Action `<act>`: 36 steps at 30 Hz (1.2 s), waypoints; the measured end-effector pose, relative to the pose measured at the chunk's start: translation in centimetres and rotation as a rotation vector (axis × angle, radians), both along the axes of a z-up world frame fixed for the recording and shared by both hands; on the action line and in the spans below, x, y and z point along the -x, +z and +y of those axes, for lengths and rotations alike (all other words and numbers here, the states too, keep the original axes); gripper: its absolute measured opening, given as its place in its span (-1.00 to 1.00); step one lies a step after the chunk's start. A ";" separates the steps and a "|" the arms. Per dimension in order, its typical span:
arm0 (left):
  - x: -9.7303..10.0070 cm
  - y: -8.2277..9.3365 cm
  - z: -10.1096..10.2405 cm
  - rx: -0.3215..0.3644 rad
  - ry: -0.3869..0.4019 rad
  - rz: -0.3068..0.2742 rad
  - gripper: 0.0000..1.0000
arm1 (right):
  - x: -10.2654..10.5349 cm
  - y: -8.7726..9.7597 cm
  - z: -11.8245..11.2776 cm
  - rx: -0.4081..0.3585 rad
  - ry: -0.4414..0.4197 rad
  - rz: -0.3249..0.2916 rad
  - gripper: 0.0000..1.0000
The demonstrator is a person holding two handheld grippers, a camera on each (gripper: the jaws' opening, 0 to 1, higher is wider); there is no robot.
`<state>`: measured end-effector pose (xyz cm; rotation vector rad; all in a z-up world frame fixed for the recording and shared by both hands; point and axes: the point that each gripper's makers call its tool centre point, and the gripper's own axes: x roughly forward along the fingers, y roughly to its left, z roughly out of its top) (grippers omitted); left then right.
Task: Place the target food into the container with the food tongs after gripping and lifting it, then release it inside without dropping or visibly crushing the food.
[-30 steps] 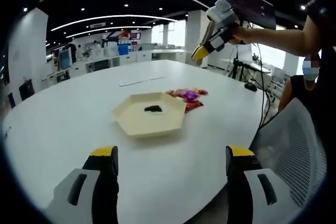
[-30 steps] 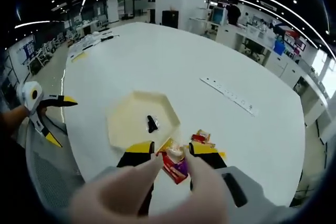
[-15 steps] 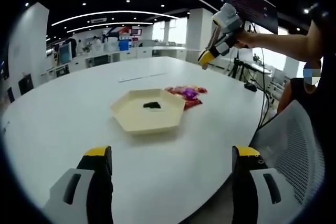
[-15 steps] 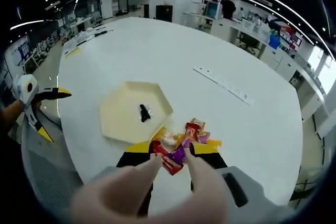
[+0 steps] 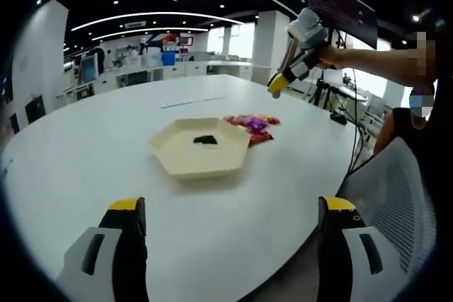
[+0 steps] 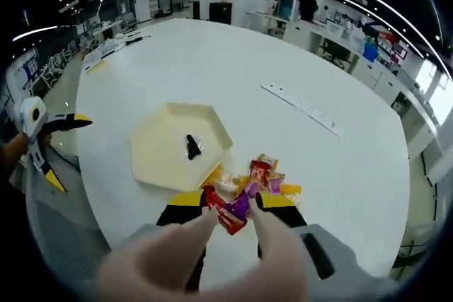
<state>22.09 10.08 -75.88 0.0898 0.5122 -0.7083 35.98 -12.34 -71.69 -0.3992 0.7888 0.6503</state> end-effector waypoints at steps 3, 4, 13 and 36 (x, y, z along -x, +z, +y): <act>0.1 -0.1 -0.1 -0.002 -0.005 0.002 0.99 | 0.0 -0.6 -0.1 0.013 0.000 0.012 -0.46; 0.1 0.0 -0.1 0.000 -0.004 0.003 0.99 | 0.0 -0.8 -0.2 0.012 -0.002 0.021 -0.46; 0.2 -0.4 -0.1 -0.011 -0.011 0.014 0.94 | -0.2 -1.8 -0.5 0.004 -0.022 0.050 -0.46; 0.5 -0.8 -0.2 -0.019 -0.020 0.034 0.79 | -1.1 -4.4 -0.6 -0.001 -0.058 0.097 -0.45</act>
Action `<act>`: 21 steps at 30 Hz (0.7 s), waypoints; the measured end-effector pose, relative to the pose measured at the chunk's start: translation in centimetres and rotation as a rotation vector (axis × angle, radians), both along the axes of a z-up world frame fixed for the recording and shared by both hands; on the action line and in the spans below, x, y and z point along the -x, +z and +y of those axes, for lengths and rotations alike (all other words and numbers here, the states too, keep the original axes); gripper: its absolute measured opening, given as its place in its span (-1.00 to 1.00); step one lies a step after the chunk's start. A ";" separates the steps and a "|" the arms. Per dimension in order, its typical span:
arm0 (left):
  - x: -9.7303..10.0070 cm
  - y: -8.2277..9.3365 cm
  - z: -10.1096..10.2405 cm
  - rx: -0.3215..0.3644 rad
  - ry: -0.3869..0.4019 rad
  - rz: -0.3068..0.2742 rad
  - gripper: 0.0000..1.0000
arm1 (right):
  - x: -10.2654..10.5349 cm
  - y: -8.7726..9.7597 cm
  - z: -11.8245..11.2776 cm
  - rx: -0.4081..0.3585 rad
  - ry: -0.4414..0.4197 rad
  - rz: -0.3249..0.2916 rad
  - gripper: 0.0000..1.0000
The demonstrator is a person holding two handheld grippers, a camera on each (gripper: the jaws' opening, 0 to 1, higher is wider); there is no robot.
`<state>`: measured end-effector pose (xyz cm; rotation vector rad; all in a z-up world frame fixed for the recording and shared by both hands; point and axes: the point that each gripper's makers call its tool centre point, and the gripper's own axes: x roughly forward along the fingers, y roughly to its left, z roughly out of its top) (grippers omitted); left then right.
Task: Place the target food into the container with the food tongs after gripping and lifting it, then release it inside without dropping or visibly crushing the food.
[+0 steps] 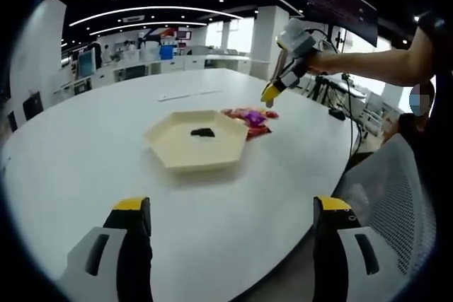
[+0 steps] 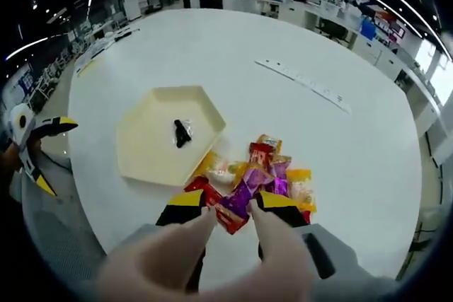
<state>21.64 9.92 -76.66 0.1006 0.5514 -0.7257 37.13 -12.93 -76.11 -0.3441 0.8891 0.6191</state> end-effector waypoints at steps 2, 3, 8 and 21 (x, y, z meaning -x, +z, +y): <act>0.0 0.0 0.0 -0.001 -0.002 0.002 0.79 | -0.2 -0.1 0.0 -0.002 -0.003 0.003 -0.45; 0.0 0.0 0.0 0.000 -0.001 0.002 0.79 | -0.4 -0.2 0.0 -0.005 -0.010 0.004 -0.45; -0.1 -0.1 0.0 0.000 0.001 0.004 0.79 | -0.9 -0.9 -0.1 -0.011 -0.034 0.014 -0.45; -0.1 -0.2 0.0 -0.004 0.001 0.011 0.75 | -1.7 -2.5 -0.5 -0.034 -0.098 0.049 -0.44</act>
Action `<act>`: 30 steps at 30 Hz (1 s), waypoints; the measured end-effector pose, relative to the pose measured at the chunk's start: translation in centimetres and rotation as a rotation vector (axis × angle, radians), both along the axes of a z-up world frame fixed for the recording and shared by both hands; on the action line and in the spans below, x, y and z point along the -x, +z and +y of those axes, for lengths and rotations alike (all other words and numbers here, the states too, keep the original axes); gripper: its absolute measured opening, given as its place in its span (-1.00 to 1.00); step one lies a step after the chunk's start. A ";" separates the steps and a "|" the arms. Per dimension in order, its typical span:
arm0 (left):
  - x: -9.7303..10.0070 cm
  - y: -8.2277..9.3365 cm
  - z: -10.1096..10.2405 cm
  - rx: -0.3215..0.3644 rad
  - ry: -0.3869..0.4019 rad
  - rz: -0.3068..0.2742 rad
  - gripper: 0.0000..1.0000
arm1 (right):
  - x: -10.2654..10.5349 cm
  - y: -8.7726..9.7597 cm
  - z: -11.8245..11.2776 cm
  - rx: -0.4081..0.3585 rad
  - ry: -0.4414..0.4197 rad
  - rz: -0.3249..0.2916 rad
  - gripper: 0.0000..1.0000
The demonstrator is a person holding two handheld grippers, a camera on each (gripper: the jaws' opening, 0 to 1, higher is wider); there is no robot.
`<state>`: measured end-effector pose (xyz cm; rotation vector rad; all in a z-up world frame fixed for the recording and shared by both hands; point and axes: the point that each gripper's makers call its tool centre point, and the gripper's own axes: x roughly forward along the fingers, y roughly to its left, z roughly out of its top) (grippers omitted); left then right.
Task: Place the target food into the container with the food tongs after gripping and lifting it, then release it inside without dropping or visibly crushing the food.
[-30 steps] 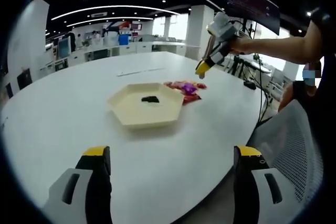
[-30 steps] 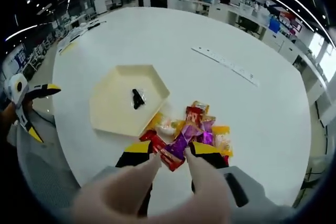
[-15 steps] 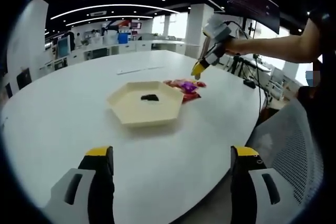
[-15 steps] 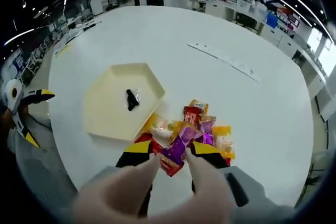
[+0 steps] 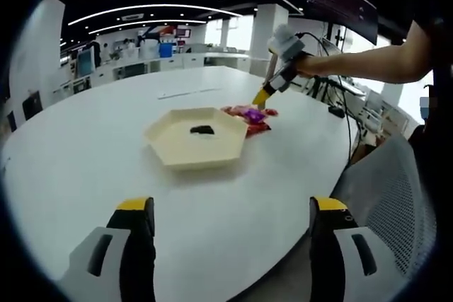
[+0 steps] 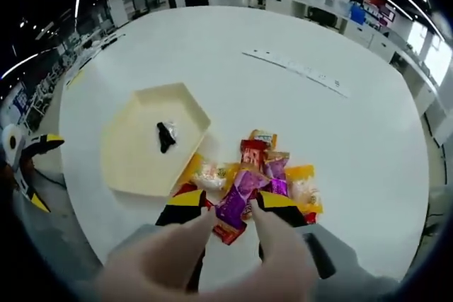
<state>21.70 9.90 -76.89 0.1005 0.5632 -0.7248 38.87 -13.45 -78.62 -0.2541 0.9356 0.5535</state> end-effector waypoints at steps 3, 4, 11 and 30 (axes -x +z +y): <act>0.0 0.0 0.0 0.001 0.003 0.000 0.75 | -0.1 -0.1 0.1 -0.006 -0.012 0.003 -0.44; 0.0 0.0 0.0 0.001 0.003 0.001 0.75 | -0.1 -0.2 0.1 -0.008 -0.015 0.002 -0.44; 0.0 -0.1 0.1 -0.005 0.001 0.004 0.74 | -0.7 -0.2 0.0 -0.021 -0.049 -0.002 -0.44; -0.1 0.0 0.2 -0.006 0.006 0.001 0.73 | -1.1 -1.5 0.6 -0.040 -0.121 0.027 -0.44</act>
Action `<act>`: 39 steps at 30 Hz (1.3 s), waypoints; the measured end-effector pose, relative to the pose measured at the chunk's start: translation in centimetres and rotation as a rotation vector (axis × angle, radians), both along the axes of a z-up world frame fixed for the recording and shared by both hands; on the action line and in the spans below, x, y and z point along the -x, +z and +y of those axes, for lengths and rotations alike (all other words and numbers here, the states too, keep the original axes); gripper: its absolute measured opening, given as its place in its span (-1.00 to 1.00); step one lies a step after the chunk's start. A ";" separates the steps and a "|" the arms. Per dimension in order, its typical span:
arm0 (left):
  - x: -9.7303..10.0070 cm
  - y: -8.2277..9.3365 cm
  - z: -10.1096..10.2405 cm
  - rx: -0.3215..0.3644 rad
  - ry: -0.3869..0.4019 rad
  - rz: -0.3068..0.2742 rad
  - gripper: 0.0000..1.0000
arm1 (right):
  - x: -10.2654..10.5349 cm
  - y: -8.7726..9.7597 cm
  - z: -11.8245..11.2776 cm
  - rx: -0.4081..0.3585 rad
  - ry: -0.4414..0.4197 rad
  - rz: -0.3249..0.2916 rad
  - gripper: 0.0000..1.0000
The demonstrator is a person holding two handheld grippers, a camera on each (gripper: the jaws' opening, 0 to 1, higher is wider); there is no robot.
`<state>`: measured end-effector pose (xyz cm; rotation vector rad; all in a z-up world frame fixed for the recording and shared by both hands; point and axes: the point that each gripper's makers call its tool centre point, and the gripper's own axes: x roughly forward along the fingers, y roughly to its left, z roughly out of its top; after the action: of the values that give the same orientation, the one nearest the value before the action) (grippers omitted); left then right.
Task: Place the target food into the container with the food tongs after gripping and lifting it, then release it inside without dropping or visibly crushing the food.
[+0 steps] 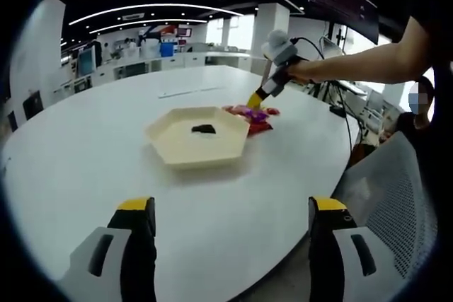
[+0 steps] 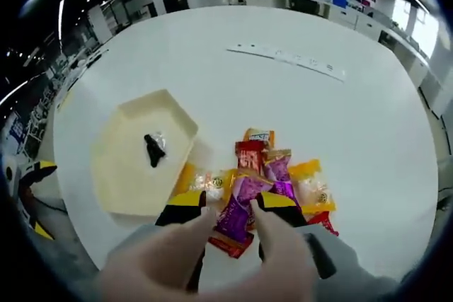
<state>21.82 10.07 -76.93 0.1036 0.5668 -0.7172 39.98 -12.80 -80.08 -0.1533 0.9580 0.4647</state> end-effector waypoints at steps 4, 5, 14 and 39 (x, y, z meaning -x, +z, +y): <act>0.0 0.0 0.0 0.006 0.002 0.000 0.73 | -0.2 -0.1 -0.2 0.003 -0.012 0.000 -0.44; 0.0 0.0 0.0 0.005 0.001 0.000 0.73 | -0.2 -0.1 -0.2 0.007 -0.014 -0.002 -0.44; 0.1 -0.1 0.0 -0.006 -0.005 0.004 0.70 | -0.2 -0.9 -0.1 0.010 -0.022 0.003 -0.44; 0.0 -0.2 0.0 -0.012 -0.003 0.002 0.73 | 0.0 -0.1 -1.3 0.037 -0.007 -0.011 -0.58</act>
<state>21.82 10.07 -77.14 0.1152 0.5733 -0.7174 39.95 -14.14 -80.14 -0.1862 0.9565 0.4396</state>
